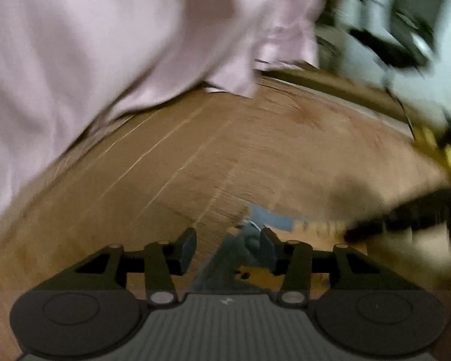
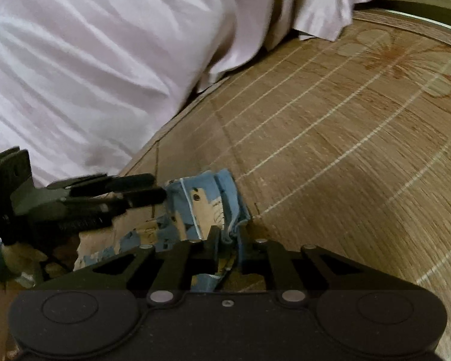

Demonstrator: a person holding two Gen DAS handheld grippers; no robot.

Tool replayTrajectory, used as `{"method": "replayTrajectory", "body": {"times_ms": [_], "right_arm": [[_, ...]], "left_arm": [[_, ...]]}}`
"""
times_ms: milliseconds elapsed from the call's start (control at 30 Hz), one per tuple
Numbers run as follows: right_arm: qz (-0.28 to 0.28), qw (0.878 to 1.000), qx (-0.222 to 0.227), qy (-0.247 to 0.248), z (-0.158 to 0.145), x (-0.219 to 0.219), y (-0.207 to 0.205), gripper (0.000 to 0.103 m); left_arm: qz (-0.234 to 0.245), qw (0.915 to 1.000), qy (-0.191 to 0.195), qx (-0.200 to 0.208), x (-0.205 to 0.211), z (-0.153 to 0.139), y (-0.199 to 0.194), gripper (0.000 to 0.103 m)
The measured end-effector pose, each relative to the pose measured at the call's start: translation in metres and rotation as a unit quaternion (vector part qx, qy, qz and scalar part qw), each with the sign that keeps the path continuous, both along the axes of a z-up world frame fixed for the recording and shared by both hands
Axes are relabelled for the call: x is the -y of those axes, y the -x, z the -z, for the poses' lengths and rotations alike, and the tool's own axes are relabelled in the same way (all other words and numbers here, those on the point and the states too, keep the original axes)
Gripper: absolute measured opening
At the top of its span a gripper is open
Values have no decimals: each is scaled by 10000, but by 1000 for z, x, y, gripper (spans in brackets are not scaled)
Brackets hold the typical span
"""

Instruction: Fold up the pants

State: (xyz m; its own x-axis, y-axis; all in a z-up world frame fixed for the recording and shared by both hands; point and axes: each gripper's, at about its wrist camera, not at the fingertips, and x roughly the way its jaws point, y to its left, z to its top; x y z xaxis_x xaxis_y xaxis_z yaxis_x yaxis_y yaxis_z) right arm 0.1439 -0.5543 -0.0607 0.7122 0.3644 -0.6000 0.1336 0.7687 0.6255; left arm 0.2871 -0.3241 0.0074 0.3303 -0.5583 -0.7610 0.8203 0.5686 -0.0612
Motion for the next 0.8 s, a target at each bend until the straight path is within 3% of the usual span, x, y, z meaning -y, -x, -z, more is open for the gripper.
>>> {"method": "replayTrajectory", "body": {"times_ms": [100, 200, 267, 333, 400, 500, 633, 800], "right_arm": [[228, 9997, -34, -81, -1, -3, 6, 11], [399, 9992, 29, 13, -8, -11, 12, 11], [459, 9983, 169, 312, -17, -23, 17, 11], [356, 9939, 333, 994, -29, -42, 20, 11], [194, 9872, 508, 1498, -37, -60, 21, 11], [42, 9822, 602, 1776, -41, -75, 20, 11], [-221, 9678, 695, 2411, -43, -96, 19, 11], [-735, 9394, 883, 3231, -40, -129, 17, 11]], "left_arm": [[-424, 9940, 393, -933, -7, -4, -17, 52], [-671, 9746, 942, -1919, -14, -3, -29, 51], [-636, 9603, 1044, -2508, -9, -2, -35, 51], [-559, 9520, 938, -2858, -2, 0, -39, 51], [-645, 9491, 770, -2984, 4, 1, -42, 51], [-860, 9408, 525, -3236, 14, 3, -50, 51], [-1312, 9215, 282, -3645, 18, 10, -64, 51], [-1615, 9091, -59, -3838, 21, 21, -72, 51]]}}
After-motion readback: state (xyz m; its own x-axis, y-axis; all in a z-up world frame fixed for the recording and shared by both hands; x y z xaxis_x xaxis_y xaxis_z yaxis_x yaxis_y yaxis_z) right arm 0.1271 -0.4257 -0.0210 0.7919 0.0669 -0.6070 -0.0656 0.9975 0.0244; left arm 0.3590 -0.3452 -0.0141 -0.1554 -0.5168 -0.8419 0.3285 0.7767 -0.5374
